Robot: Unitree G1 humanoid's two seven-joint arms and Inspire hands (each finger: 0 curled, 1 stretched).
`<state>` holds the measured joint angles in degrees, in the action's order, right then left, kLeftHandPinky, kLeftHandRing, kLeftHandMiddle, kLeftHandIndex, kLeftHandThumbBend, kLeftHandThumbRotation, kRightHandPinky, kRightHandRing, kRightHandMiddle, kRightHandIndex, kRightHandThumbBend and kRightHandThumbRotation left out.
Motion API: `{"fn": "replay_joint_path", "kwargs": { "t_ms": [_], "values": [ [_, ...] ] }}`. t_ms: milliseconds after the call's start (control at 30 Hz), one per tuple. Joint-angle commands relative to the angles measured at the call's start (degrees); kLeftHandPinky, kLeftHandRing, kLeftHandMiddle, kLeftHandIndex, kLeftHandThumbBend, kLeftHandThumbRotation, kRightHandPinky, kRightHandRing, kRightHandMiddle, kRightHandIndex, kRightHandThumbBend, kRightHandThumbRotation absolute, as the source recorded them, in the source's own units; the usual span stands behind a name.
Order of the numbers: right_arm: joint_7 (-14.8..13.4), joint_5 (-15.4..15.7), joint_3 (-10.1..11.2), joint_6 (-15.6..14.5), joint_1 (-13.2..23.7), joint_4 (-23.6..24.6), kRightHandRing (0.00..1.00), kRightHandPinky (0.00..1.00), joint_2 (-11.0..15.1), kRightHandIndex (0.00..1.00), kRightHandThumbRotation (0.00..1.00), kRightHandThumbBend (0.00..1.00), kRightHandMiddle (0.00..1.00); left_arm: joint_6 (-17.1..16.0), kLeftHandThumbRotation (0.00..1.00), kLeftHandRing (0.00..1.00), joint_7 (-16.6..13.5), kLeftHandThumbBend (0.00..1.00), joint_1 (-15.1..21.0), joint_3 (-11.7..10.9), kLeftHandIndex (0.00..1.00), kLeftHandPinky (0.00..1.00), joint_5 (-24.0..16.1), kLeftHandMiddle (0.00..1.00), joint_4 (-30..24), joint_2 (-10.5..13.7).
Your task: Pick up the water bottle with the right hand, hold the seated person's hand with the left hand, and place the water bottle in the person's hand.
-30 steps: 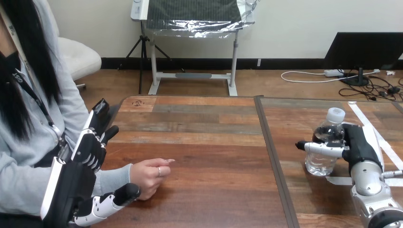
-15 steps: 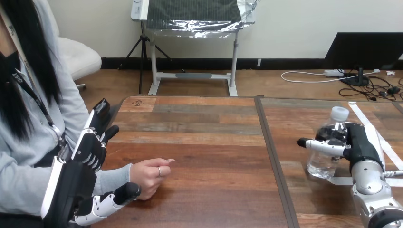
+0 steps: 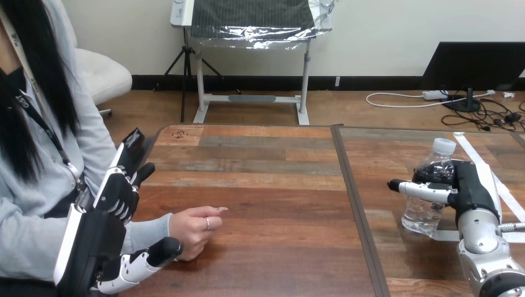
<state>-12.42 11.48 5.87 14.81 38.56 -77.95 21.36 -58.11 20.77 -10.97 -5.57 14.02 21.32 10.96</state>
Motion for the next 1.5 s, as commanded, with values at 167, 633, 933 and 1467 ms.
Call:
{"fn": "replay_joint_path", "kwargs": {
  "t_ms": [167, 633, 933, 1467],
  "values": [
    [-0.5, -1.2, 1.1, 3.2, 3.4, 1.2, 0.40, 0.35, -0.7, 0.52, 0.00, 0.84, 0.49, -0.6, 0.61, 0.99, -0.8, 1.00, 2.4, -0.6, 0.96, 0.92, -0.6, 1.00, -2.4, 0.0],
    [-0.1, -1.0, 1.3, 5.7, 3.9, 1.7, 0.39, 0.33, -1.0, 0.51, 0.00, 0.84, 0.49, -1.3, 0.60, 0.99, -0.6, 1.00, 3.0, -0.6, 0.96, 0.91, -0.7, 1.00, -1.1, 0.2],
    [1.3, -1.8, 1.9, 7.9, 4.2, 2.1, 0.38, 0.33, -1.3, 0.51, 0.00, 0.84, 0.48, -0.4, 0.61, 0.98, -1.6, 1.00, 2.7, -0.9, 0.96, 0.90, -1.9, 0.99, -1.6, 0.2],
    [2.8, -1.8, 1.2, 12.3, 5.1, 3.4, 0.38, 0.33, -2.1, 0.49, 0.00, 0.84, 0.47, 0.5, 0.61, 0.97, -5.4, 1.00, 2.5, -2.8, 0.95, 0.90, -7.9, 0.99, -2.5, 0.9]
  ]
}}
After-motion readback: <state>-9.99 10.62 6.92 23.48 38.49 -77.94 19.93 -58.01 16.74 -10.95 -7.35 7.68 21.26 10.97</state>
